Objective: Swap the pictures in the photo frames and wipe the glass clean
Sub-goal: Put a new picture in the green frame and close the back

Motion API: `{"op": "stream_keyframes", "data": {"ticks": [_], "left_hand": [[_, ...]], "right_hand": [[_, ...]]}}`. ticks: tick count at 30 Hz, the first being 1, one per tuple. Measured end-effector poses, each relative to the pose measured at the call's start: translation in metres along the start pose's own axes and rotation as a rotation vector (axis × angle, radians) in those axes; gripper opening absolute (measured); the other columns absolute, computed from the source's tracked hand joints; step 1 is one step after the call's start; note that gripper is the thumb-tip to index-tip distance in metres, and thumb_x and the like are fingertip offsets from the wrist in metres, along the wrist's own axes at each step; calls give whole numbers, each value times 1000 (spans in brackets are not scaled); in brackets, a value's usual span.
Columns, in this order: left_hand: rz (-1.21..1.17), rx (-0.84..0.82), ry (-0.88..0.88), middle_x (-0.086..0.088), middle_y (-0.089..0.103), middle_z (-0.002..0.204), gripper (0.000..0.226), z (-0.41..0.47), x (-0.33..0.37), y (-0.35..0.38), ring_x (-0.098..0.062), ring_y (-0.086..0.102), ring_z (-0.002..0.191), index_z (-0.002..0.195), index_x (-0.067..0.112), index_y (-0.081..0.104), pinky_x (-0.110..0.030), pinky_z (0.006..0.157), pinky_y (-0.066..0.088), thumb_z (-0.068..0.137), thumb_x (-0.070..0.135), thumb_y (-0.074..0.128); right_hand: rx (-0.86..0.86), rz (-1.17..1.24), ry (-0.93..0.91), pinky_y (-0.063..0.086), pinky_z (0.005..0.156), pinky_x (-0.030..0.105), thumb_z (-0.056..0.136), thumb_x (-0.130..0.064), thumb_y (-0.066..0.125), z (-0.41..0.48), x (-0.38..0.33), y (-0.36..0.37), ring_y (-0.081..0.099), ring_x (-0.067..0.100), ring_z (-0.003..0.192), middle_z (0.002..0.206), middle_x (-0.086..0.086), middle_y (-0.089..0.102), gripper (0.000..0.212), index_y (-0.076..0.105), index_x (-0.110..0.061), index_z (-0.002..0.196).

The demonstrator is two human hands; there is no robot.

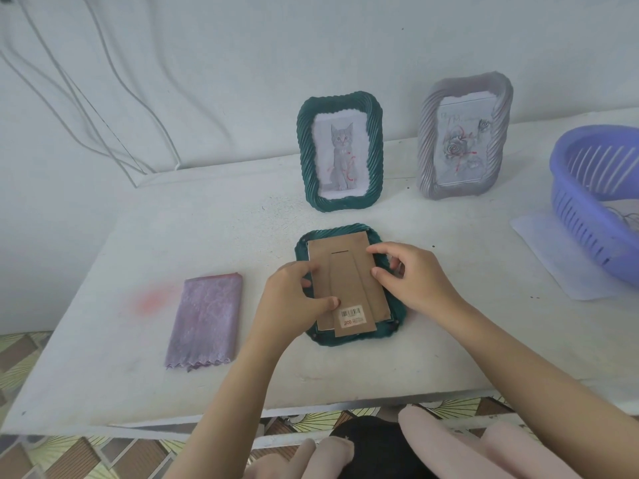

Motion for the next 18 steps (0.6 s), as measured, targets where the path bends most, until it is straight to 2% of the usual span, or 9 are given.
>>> {"op": "stream_keyframes", "data": {"ticks": [3,5,8,11,14,16,18], "left_hand": [[17,-22,44,5,52,129,68,0,2,0,-8,52,93,131,19,50,-13,70,34,69,24,78],[24,-44,52,6,48,134,69,0,4,0,-8,52,94,132,17,49,-13,71,34,70,23,77],[60,-79,57,6,45,138,68,2,5,1,-9,52,96,132,15,50,-17,77,35,70,23,77],[183,-103,96,4,40,142,60,4,8,-1,-15,46,112,126,12,55,-19,84,31,72,29,74],[470,-69,184,6,29,150,61,9,11,-5,-21,26,128,126,27,56,-31,99,21,71,49,69],[453,-33,184,6,34,148,52,14,10,-8,-20,25,132,117,28,62,-33,102,18,72,52,67],[383,54,185,6,45,140,38,19,7,-10,-18,32,129,103,23,70,-29,98,19,75,49,67]], "right_hand": [[-13,4,-20,33,64,9,81,-13,66,0,0,0,45,0,66,76,-18,50,32,65,-20,113],[-23,14,-46,33,66,4,81,-12,66,-1,1,1,47,-2,70,96,-13,64,32,66,-18,112],[-38,10,-74,34,68,0,81,-11,66,0,3,4,46,-8,74,120,-3,62,31,66,-15,112],[-60,6,-86,32,68,-2,82,-9,65,2,3,5,40,-15,76,125,0,59,30,67,-12,111],[-71,6,-101,32,68,-1,82,-8,65,3,3,6,37,-17,75,126,3,58,28,67,-10,109],[-70,-2,-96,31,71,4,82,-11,65,4,5,6,36,-17,73,126,4,58,26,68,-10,108],[-58,-1,-81,33,75,12,84,-16,65,5,5,5,41,-12,74,123,4,58,23,69,-12,106]]}}
Point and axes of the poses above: each hand's wrist, its own z-axis towards the middle knuckle, its own y-axis out of the palm, x = y × z, the point moved 4 cm from there along z, towards the middle knuckle
